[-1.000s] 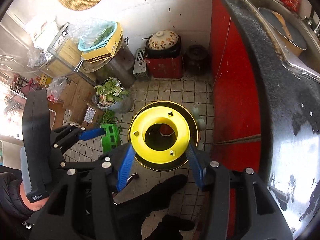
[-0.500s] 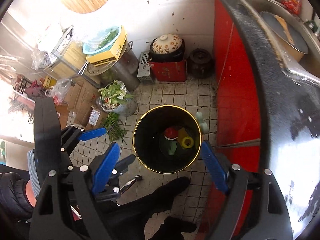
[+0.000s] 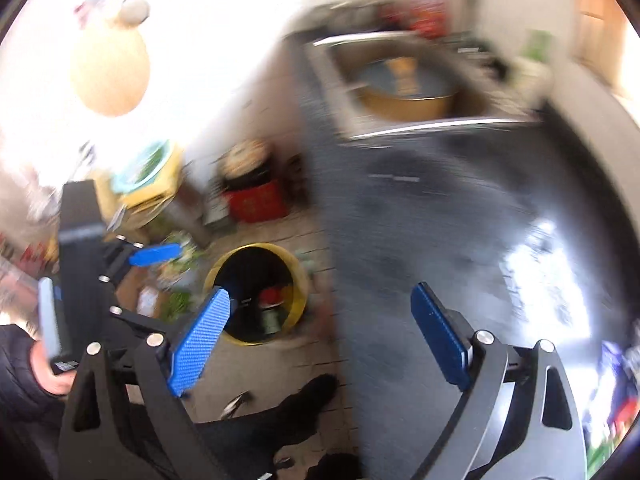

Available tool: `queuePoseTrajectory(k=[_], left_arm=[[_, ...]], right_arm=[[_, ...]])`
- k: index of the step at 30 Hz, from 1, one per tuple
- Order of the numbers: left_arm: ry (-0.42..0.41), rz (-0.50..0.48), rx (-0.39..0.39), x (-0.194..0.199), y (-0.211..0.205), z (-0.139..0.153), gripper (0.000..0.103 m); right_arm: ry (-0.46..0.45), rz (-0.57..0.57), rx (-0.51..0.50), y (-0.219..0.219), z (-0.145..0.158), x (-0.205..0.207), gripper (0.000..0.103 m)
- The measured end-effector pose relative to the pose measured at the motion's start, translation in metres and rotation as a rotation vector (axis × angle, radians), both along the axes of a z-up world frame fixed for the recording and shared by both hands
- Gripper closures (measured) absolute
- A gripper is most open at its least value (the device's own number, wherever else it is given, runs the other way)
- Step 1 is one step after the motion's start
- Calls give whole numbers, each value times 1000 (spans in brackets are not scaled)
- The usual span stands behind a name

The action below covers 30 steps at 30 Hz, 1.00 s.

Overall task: Collect trash
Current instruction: 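Swing both tools back to the countertop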

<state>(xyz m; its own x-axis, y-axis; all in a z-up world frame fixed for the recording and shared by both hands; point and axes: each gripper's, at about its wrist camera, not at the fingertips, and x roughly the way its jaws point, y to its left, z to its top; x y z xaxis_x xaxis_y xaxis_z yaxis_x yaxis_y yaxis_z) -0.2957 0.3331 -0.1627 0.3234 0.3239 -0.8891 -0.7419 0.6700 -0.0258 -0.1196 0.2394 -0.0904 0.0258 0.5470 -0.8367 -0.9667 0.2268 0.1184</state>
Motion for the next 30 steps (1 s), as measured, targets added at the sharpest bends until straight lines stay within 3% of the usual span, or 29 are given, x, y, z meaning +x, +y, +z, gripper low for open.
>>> queuePoseTrajectory(k=[7, 16, 23, 30], left_arm=[[-69, -319, 36, 128, -81, 50, 10], [-123, -586, -52, 269, -225, 76, 10], [-118, -689, -64, 315, -294, 76, 10], [-99, -736, -37, 345, -314, 74, 10]], right_arm=[[-91, -425, 45, -174, 33, 96, 13], [-95, -912, 63, -393, 38, 160, 13], [-56, -1081, 80, -489, 22, 177, 13], [-46, -1118, 90, -505, 20, 196, 13]])
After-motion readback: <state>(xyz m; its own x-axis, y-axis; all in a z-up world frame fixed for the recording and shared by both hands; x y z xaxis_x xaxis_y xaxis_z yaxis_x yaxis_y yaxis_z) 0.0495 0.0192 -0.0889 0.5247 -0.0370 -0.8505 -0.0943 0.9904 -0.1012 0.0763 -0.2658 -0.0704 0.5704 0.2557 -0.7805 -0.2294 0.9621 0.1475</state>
